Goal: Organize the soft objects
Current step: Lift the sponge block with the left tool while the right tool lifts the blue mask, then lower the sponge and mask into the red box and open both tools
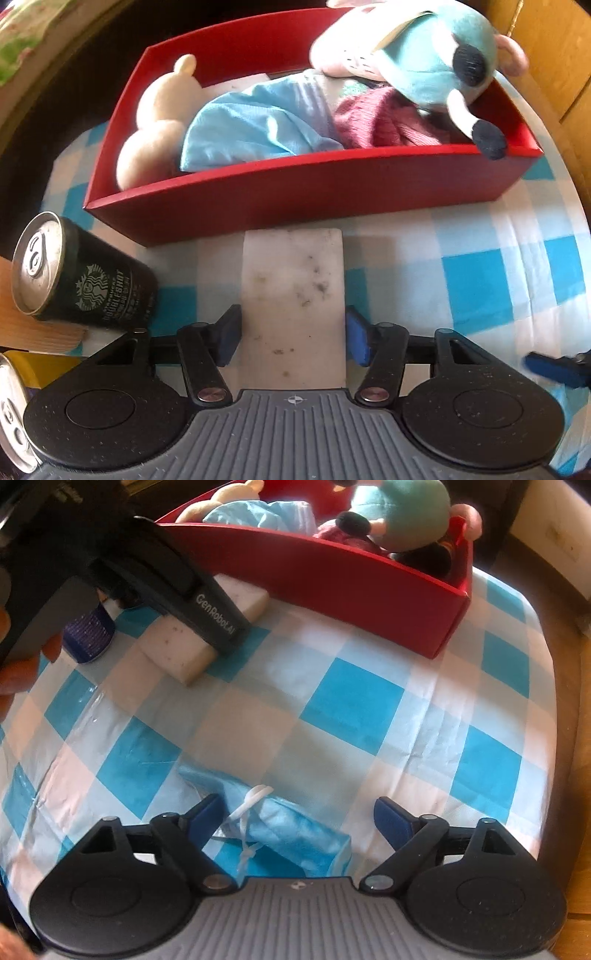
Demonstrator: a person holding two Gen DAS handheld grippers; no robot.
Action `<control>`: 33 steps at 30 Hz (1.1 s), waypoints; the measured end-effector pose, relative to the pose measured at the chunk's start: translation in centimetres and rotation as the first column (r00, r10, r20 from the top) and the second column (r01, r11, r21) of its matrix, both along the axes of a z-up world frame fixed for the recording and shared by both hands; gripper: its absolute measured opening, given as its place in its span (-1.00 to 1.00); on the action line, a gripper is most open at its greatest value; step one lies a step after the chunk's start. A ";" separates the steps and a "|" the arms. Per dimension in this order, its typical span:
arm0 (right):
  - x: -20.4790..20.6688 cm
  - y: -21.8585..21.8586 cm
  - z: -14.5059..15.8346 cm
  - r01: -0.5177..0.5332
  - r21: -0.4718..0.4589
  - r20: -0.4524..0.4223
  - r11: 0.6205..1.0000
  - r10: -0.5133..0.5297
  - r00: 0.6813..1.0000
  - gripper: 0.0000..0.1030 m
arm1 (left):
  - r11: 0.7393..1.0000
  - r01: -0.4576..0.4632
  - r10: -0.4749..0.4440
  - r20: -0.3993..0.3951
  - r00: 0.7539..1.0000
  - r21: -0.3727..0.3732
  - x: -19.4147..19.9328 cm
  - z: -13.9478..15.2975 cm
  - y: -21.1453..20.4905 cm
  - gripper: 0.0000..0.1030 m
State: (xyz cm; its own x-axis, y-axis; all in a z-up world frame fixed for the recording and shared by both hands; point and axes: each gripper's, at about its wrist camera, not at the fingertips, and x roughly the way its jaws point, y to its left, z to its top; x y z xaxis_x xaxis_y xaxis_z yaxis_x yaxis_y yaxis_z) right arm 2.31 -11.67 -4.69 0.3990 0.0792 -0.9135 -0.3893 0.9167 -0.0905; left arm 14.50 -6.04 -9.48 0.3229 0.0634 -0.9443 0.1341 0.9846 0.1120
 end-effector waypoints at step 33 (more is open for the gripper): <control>13.9 -1.6 13.4 0.195 0.553 0.245 0.810 -0.382 0.891 -0.69 | 0.965 -0.040 0.128 0.331 0.935 -0.259 6.7 11.1 2.9 0.32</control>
State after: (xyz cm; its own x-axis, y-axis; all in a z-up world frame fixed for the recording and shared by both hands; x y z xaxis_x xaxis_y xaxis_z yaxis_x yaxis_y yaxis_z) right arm 16.21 -13.26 8.69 0.7454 0.3179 -0.5860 -0.1307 0.9316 0.3391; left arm 21.15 -3.17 1.62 0.6327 -0.1134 -0.7660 0.0460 0.9930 -0.1090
